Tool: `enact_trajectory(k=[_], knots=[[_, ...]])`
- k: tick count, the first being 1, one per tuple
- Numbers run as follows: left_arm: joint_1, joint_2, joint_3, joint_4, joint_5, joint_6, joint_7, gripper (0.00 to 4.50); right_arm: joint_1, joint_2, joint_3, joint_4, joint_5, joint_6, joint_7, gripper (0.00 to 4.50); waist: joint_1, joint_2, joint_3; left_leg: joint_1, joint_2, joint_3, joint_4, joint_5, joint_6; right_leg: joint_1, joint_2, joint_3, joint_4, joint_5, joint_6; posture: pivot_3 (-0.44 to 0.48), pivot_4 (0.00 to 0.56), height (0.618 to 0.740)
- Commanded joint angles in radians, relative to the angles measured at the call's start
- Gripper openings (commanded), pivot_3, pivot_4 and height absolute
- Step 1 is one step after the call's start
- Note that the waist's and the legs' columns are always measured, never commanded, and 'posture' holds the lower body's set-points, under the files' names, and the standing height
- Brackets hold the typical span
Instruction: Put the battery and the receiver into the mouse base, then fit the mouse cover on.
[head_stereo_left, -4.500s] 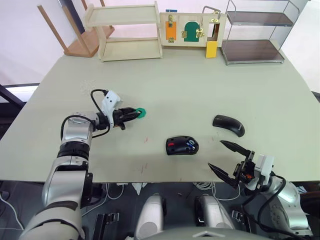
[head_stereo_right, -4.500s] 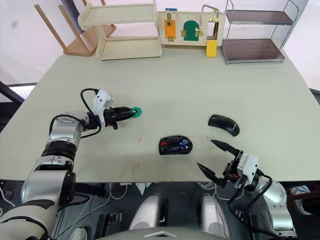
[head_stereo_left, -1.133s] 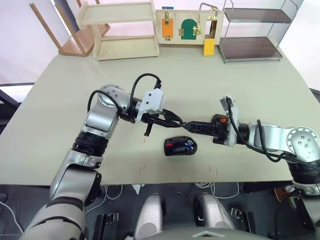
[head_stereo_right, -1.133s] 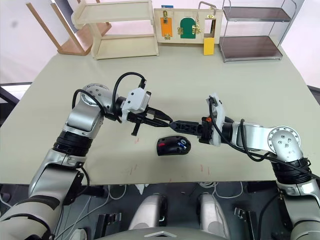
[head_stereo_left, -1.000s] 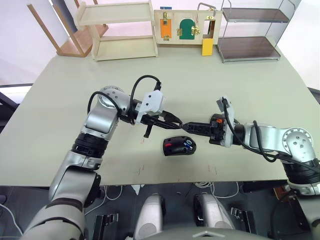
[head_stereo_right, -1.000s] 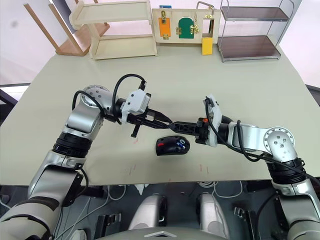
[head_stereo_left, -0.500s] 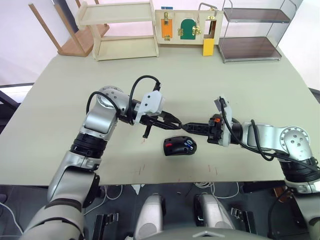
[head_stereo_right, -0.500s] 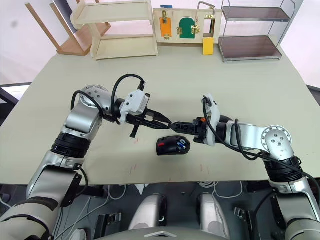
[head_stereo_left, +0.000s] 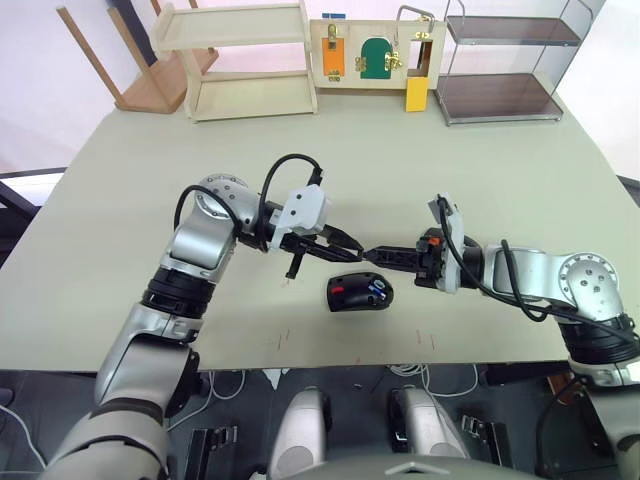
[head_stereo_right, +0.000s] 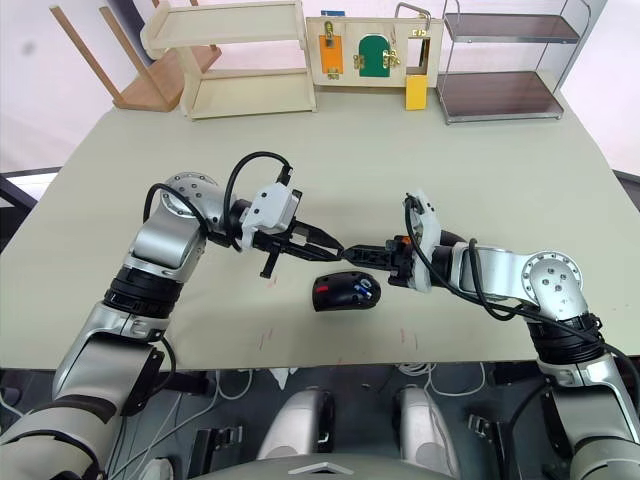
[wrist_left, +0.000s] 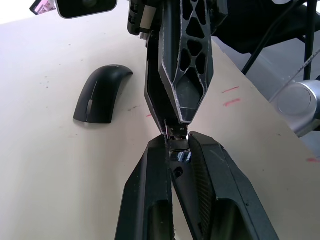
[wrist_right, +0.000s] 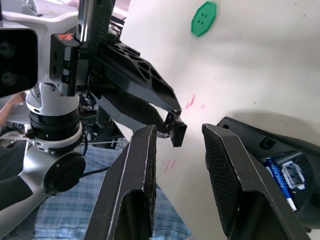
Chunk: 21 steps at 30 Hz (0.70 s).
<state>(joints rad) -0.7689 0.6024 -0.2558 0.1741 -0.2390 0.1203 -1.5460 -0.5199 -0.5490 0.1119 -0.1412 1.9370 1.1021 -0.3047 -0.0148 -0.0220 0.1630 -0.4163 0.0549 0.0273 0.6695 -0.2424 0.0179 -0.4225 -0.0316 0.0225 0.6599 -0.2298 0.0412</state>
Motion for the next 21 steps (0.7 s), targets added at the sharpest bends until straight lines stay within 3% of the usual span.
enact_trajectory(k=[1, 2, 3, 21], knots=[[-0.002, 0.005, -0.001, -0.025, -0.019, -0.020, -0.032, 0.10, -0.007, -0.006, -0.004, -0.024, 0.035, 0.000, 0.002, 0.67, 0.000, 0.000, 0.000, 0.000, 0.000, 0.000, 0.000, 0.000, 0.000, 0.000, 0.000, 0.000, 0.000, 0.000, 0.000, 0.000, 0.150, 0.740], [-0.001, 0.006, -0.002, -0.025, -0.017, -0.023, -0.033, 0.10, -0.006, -0.006, -0.003, -0.026, 0.035, -0.001, 0.002, 0.25, 0.000, 0.000, 0.000, 0.000, 0.000, 0.000, 0.000, 0.000, 0.000, 0.000, 0.000, 0.000, 0.000, 0.000, 0.000, 0.000, 0.150, 0.740], [-0.001, 0.006, -0.003, -0.023, -0.015, -0.027, -0.033, 0.10, -0.005, -0.007, -0.003, -0.026, 0.035, -0.001, 0.001, 0.12, 0.000, 0.000, 0.000, 0.000, 0.000, 0.000, 0.000, 0.000, 0.000, 0.000, 0.000, 0.000, 0.000, 0.000, 0.000, 0.000, 0.150, 0.740], [-0.005, -0.002, -0.005, -0.010, -0.015, -0.033, -0.009, 0.10, -0.011, -0.022, 0.012, -0.032, 0.035, 0.038, 0.049, 0.12, 0.000, 0.000, 0.000, 0.000, 0.000, 0.000, 0.000, 0.000, 0.000, 0.000, 0.000, 0.000, 0.000, 0.000, 0.000, 0.000, 0.150, 0.740]])
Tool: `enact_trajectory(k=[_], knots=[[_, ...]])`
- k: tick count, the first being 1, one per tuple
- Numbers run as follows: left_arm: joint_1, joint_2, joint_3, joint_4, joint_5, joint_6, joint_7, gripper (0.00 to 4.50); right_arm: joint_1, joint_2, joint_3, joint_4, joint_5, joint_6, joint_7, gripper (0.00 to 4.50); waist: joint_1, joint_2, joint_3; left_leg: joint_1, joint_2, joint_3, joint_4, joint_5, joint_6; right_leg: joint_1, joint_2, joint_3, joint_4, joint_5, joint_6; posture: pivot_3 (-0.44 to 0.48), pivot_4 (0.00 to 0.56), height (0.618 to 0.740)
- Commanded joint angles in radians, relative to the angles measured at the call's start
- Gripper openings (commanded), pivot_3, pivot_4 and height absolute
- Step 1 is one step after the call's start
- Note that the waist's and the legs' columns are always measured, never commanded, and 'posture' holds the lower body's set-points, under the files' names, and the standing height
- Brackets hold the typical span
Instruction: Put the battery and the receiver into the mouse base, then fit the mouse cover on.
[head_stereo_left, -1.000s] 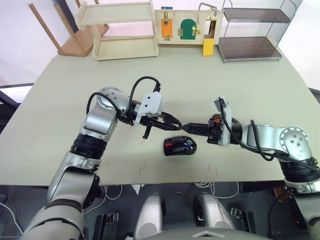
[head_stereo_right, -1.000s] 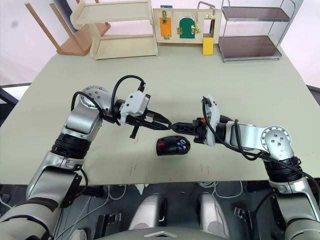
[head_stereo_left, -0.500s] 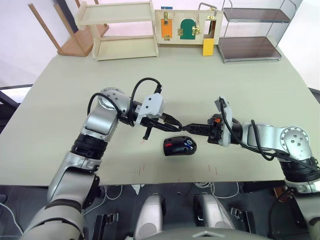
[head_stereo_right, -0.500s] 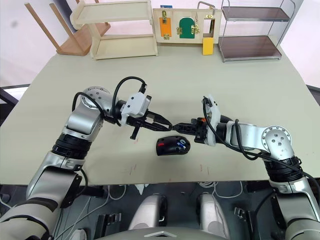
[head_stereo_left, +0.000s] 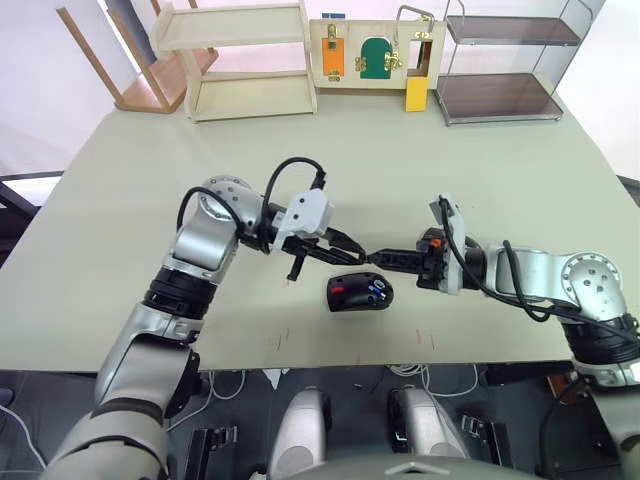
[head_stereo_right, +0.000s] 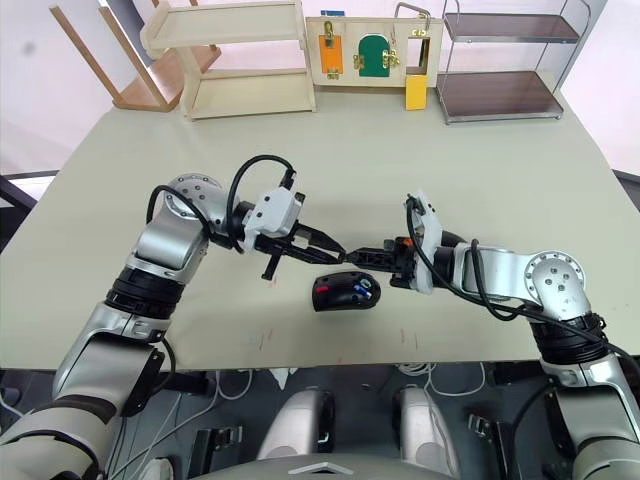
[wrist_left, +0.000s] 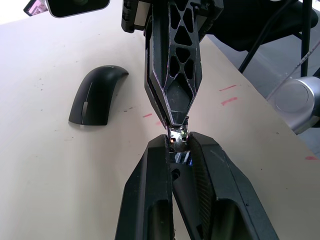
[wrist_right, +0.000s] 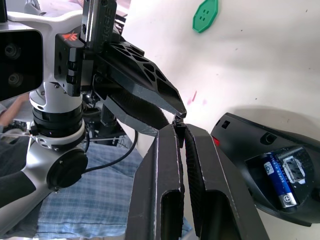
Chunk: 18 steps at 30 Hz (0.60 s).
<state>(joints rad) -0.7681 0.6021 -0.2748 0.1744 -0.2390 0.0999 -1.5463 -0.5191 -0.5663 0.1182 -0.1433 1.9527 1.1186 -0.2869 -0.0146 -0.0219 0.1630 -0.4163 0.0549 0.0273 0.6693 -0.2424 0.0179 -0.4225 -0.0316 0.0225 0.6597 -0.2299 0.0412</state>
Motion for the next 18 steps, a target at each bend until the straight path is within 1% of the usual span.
enact_trajectory(k=[1, 9, 10, 12, 13, 14, 16, 17, 18], knots=[[-0.006, -0.001, 0.013, -0.010, -0.015, -0.013, -0.009, 0.10, -0.012, -0.006, 0.006, -0.030, 0.020, 0.024, 0.034, 0.12, 0.000, 0.000, 0.000, 0.000, 0.000, 0.000, 0.000, 0.000, 0.000, 0.000, 0.000, 0.000, 0.000, 0.000, 0.000, 0.000, 0.150, 0.740], [-0.001, 0.011, 0.003, -0.025, -0.033, 0.018, -0.029, 0.10, -0.006, -0.017, 0.015, -0.045, 0.020, 0.045, 0.075, 0.12, 0.000, 0.000, 0.000, 0.000, 0.000, 0.000, 0.000, 0.000, 0.000, 0.000, 0.000, 0.000, 0.000, 0.000, 0.000, 0.000, 0.150, 0.740], [0.002, 0.013, 0.003, -0.032, -0.038, 0.026, -0.029, 0.60, -0.005, -0.016, 0.014, -0.044, 0.020, 0.038, 0.068, 0.04, 0.000, 0.000, 0.000, 0.000, 0.000, 0.000, 0.000, 0.000, 0.000, 0.000, 0.000, 0.000, 0.000, 0.000, 0.000, 0.000, 0.150, 0.740], [0.005, 0.016, 0.005, -0.040, -0.046, 0.036, -0.028, 1.23, -0.005, -0.012, 0.007, -0.039, 0.020, 0.020, 0.052, 0.00, 0.000, 0.000, 0.000, 0.000, 0.000, 0.000, 0.000, 0.000, 0.000, 0.000, 0.000, 0.000, 0.000, 0.000, 0.000, 0.000, 0.150, 0.740], [0.006, 0.015, 0.008, -0.040, -0.046, 0.038, -0.023, 1.76, -0.004, -0.012, 0.000, -0.039, 0.020, 0.012, 0.050, 0.00, 0.000, 0.000, 0.000, 0.000, 0.000, 0.000, 0.000, 0.000, 0.000, 0.000, 0.000, 0.000, 0.000, 0.000, 0.000, 0.000, 0.150, 0.740], [0.007, 0.015, 0.010, -0.040, -0.046, 0.038, -0.018, 1.99, -0.004, -0.012, -0.004, -0.039, 0.020, 0.006, 0.050, 0.00, 0.000, 0.000, 0.000, 0.000, 0.000, 0.000, 0.000, 0.000, 0.000, 0.000, 0.000, 0.000, 0.000, 0.000, 0.000, 0.000, 0.150, 0.740], [0.010, 0.013, 0.016, -0.035, -0.044, 0.036, -0.002, 2.91, -0.002, -0.015, -0.013, -0.035, 0.020, 0.002, 0.060, 0.00, 0.000, 0.000, 0.000, 0.000, 0.000, 0.000, 0.000, 0.000, 0.000, 0.000, 0.000, 0.000, 0.000, 0.000, 0.000, 0.000, 0.150, 0.740], [0.015, 0.016, 0.021, -0.035, -0.049, 0.042, 0.001, 3.21, 0.000, -0.025, -0.017, -0.036, 0.020, 0.002, 0.066, 0.00, 0.000, 0.000, 0.000, 0.000, 0.000, 0.000, 0.000, 0.000, 0.000, 0.000, 0.000, 0.000, 0.000, 0.000, 0.000, 0.000, 0.150, 0.740], [0.022, 0.018, 0.026, -0.037, -0.054, 0.051, 0.006, 3.66, 0.004, -0.034, -0.022, -0.036, 0.020, 0.001, 0.070, 0.00, 0.000, 0.000, 0.000, 0.000, 0.000, 0.000, 0.000, 0.000, 0.000, 0.000, 0.000, 0.000, 0.000, 0.000, 0.000, 0.000, 0.150, 0.740]])
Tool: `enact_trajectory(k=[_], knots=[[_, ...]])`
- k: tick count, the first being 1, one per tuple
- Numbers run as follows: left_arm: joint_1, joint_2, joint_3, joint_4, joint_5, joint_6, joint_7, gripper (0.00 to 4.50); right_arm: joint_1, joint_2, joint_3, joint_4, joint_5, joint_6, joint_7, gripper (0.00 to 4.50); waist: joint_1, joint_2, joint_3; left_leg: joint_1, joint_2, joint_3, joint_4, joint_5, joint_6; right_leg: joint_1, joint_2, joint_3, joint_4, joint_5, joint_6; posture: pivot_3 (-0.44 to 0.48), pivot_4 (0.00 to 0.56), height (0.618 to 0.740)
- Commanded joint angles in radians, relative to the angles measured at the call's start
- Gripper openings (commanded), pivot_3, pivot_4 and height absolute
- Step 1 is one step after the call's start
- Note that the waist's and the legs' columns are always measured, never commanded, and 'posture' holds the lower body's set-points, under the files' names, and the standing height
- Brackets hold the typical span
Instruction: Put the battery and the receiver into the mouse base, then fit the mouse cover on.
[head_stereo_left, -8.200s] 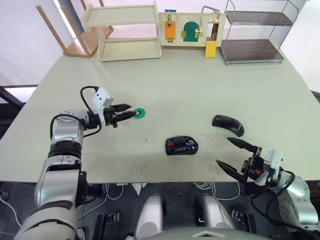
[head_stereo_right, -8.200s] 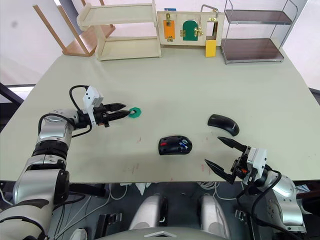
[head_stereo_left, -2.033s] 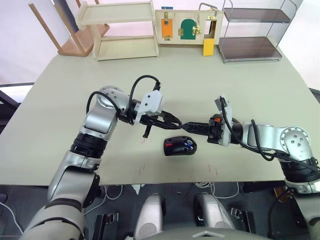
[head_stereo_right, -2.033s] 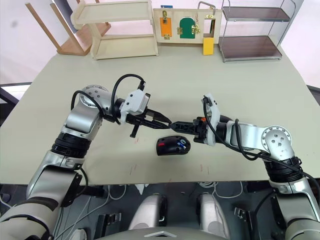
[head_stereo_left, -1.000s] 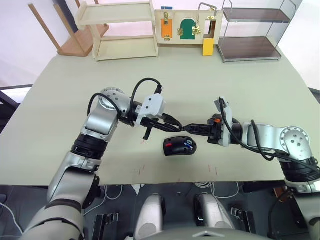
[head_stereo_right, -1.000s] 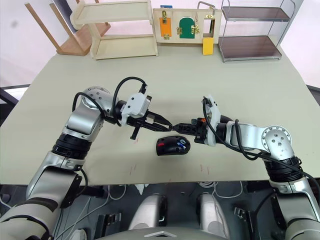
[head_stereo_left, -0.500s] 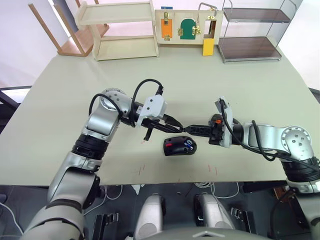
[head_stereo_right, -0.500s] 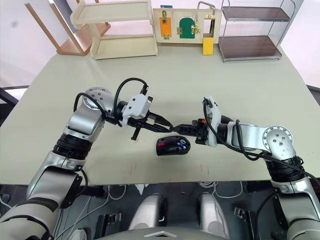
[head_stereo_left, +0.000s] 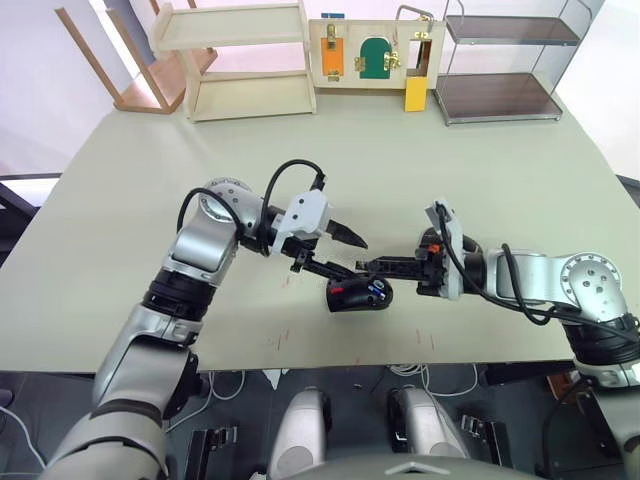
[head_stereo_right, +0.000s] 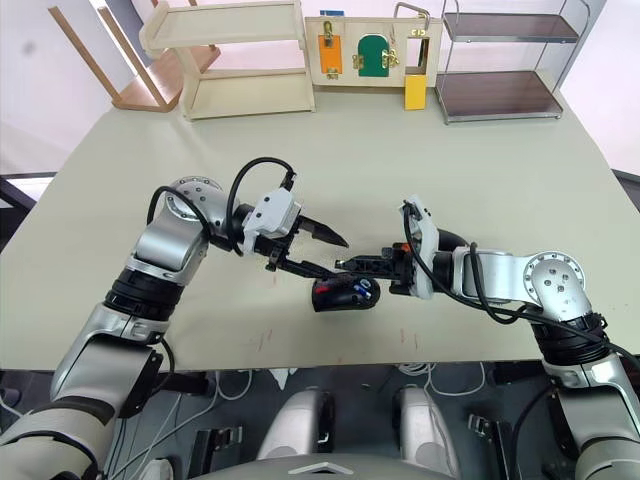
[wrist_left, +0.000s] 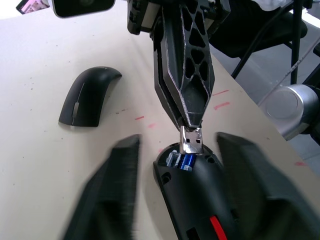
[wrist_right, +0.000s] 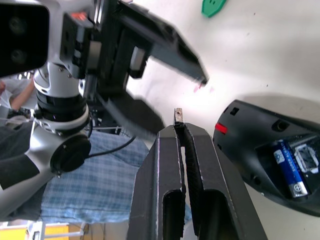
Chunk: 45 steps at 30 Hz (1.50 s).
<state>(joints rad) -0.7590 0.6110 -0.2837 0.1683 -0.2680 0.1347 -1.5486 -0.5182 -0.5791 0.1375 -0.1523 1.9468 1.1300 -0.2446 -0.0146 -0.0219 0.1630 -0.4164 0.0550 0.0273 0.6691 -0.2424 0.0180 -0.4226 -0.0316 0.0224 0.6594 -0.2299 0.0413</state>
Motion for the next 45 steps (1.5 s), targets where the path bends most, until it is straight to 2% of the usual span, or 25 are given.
enact_trajectory(k=[1, 2, 6, 10, 13, 15, 20, 28, 32, 45], knots=[[0.021, 0.012, 0.040, -0.036, -0.032, 0.028, 0.011, 4.03, 0.006, -0.034, -0.045, -0.028, 0.025, -0.010, 0.030, 0.00, 0.000, 0.000, 0.000, 0.000, 0.000, 0.000, 0.000, 0.000, 0.000, 0.000, 0.000, 0.000, 0.000, 0.000, 0.000, 0.000, 0.150, 0.740], [0.029, 0.016, 0.043, -0.041, -0.037, 0.036, 0.014, 4.39, 0.009, -0.048, -0.048, -0.031, 0.025, -0.010, 0.033, 0.00, 0.000, 0.000, 0.000, 0.000, 0.000, 0.000, 0.000, 0.000, 0.000, 0.000, 0.000, 0.000, 0.000, 0.000, 0.000, 0.000, 0.150, 0.740], [0.089, 0.034, 0.063, -0.089, -0.051, 0.072, 0.041, 4.46, 0.030, -0.109, -0.078, -0.067, -0.044, -0.002, 0.098, 0.00, 0.000, 0.000, 0.000, 0.000, 0.000, 0.000, 0.000, 0.000, 0.000, 0.000, 0.000, 0.000, -0.001, 0.000, 0.000, 0.000, 0.150, 0.740], [0.203, 0.049, 0.081, -0.197, -0.073, 0.134, 0.102, 4.46, 0.097, -0.184, -0.119, -0.191, -0.321, -0.031, 0.323, 0.00, 0.001, 0.000, 0.000, 0.000, 0.000, 0.000, -0.001, 0.000, 0.000, 0.000, 0.000, 0.000, -0.002, 0.000, 0.000, 0.000, 0.150, 0.740], [0.294, 0.040, 0.099, -0.253, -0.066, 0.170, 0.193, 4.46, 0.186, -0.219, -0.147, -0.289, -0.516, -0.124, 0.534, 0.00, 0.002, 0.000, 0.000, 0.000, 0.000, 0.000, -0.001, 0.000, 0.000, 0.000, 0.000, 0.000, -0.002, -0.001, 0.001, 0.000, 0.150, 0.740], [0.334, 0.033, 0.107, -0.282, -0.072, 0.192, 0.234, 4.46, 0.236, -0.241, -0.152, -0.331, -0.633, -0.184, 0.625, 0.00, 0.002, 0.000, 0.000, 0.000, 0.000, 0.000, -0.001, 0.000, 0.000, 0.000, 0.000, 0.000, -0.002, -0.002, 0.003, 0.000, 0.150, 0.740], [0.375, 0.018, 0.092, -0.309, -0.042, 0.187, 0.303, 4.46, 0.427, -0.264, -0.174, -0.383, -0.943, -0.499, 0.994, 0.00, 0.007, 0.000, 0.000, 0.000, 0.000, -0.001, 0.000, 0.000, 0.000, 0.000, 0.000, -0.001, -0.002, -0.003, 0.004, 0.000, 0.150, 0.740], [0.350, -0.025, 0.051, -0.293, -0.026, 0.244, 0.370, 4.46, 0.580, -0.275, -0.210, -0.254, -1.299, -0.915, 1.288, 0.00, 0.006, 0.000, 0.000, 0.001, 0.000, 0.000, 0.001, 0.000, 0.000, 0.001, 0.000, 0.000, -0.001, -0.003, 0.003, 0.000, 0.150, 0.740], [0.335, -0.037, 0.030, -0.278, -0.016, 0.270, 0.383, 4.46, 0.604, -0.261, -0.238, -0.213, -1.357, -1.031, 1.362, 0.00, 0.004, 0.000, 0.000, 0.001, 0.000, 0.000, 0.001, 0.000, 0.000, 0.001, 0.000, 0.000, -0.001, -0.003, 0.004, 0.000, 0.150, 0.740], [0.231, -0.066, -0.081, -0.113, 0.107, 0.208, 0.360, 4.46, 0.583, -0.219, -0.240, -0.244, -1.383, -1.034, 1.358, 0.00, 0.011, 0.000, 0.000, 0.002, -0.001, 0.000, 0.001, 0.000, 0.000, 0.001, 0.000, 0.000, 0.000, -0.003, 0.004, 0.000, 0.150, 0.740]])
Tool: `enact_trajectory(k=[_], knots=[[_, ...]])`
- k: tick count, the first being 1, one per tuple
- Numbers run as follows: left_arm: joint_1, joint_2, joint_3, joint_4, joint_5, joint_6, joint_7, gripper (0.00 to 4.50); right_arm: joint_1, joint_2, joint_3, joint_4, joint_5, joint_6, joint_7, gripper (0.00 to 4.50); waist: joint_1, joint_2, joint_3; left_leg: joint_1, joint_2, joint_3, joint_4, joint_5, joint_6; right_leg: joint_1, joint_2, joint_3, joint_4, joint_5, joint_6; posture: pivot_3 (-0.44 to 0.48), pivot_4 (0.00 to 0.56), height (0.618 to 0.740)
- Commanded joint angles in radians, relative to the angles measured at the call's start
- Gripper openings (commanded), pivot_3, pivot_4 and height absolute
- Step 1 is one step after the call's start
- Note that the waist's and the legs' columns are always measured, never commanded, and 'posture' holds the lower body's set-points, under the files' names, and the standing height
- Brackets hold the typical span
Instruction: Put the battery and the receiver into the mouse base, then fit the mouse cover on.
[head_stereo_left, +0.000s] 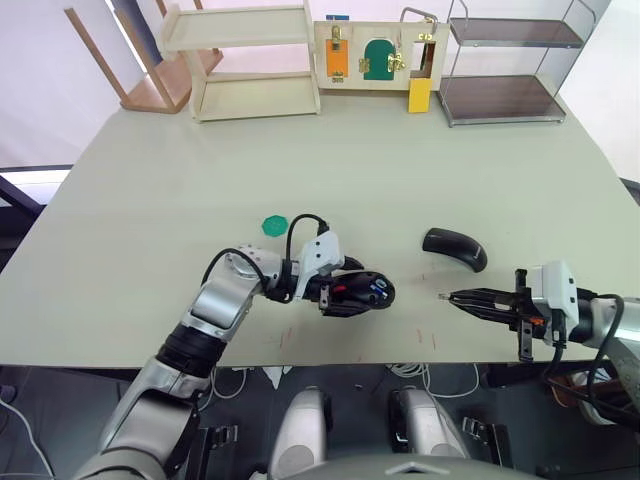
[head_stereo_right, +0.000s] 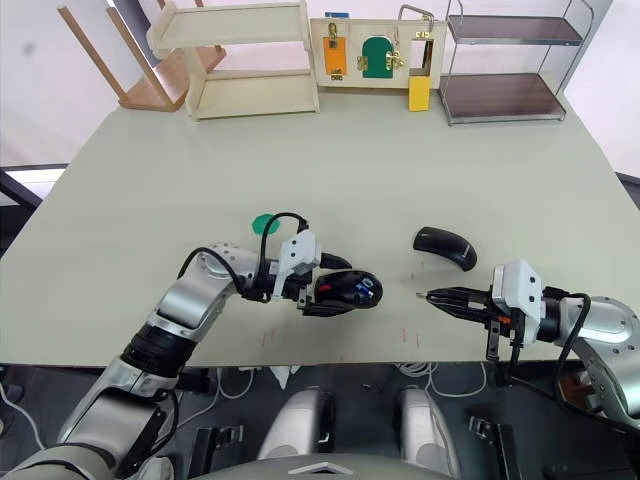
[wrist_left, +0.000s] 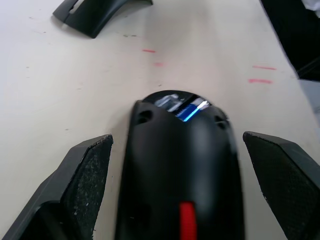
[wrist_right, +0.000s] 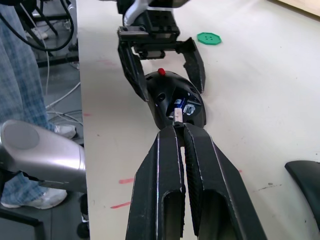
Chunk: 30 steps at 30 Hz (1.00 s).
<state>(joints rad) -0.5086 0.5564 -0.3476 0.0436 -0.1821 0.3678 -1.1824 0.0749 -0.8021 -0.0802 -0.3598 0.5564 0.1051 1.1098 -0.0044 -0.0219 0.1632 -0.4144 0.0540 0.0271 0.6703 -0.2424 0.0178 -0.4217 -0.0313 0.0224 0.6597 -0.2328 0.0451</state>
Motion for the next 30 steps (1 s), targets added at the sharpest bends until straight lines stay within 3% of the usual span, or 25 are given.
enact_trajectory(k=[1, 16, 30], knots=[[-0.023, -0.015, -0.021, 0.017, 0.021, -0.022, -0.010, 4.46, -0.010, 0.004, -0.024, -0.042, 0.008, -0.005, 0.003, 0.00, 0.000, 0.000, 0.000, 0.000, 0.000, 0.000, 0.000, 0.000, 0.000, 0.000, 0.000, 0.000, 0.000, 0.000, 0.000, 0.000, 0.150, 0.740], [0.012, -0.067, -0.046, 0.044, 0.054, -0.012, 0.007, 4.46, -0.122, -0.016, -0.056, -0.153, 0.127, 0.292, -0.145, 0.00, 0.017, 0.000, 0.000, 0.000, 0.000, -0.001, 0.001, 0.000, 0.000, 0.001, 0.000, -0.001, 0.001, 0.001, -0.002, 0.000, 0.150, 0.740], [0.013, -0.076, -0.037, 0.048, 0.050, -0.025, 0.005, 4.46, -0.161, -0.014, -0.052, -0.150, 0.112, 0.347, -0.164, 0.00, 0.018, 0.000, 0.000, 0.001, 0.000, -0.001, 0.001, 0.000, 0.000, 0.002, 0.000, -0.001, 0.001, 0.002, -0.003, 0.000, 0.150, 0.740]])
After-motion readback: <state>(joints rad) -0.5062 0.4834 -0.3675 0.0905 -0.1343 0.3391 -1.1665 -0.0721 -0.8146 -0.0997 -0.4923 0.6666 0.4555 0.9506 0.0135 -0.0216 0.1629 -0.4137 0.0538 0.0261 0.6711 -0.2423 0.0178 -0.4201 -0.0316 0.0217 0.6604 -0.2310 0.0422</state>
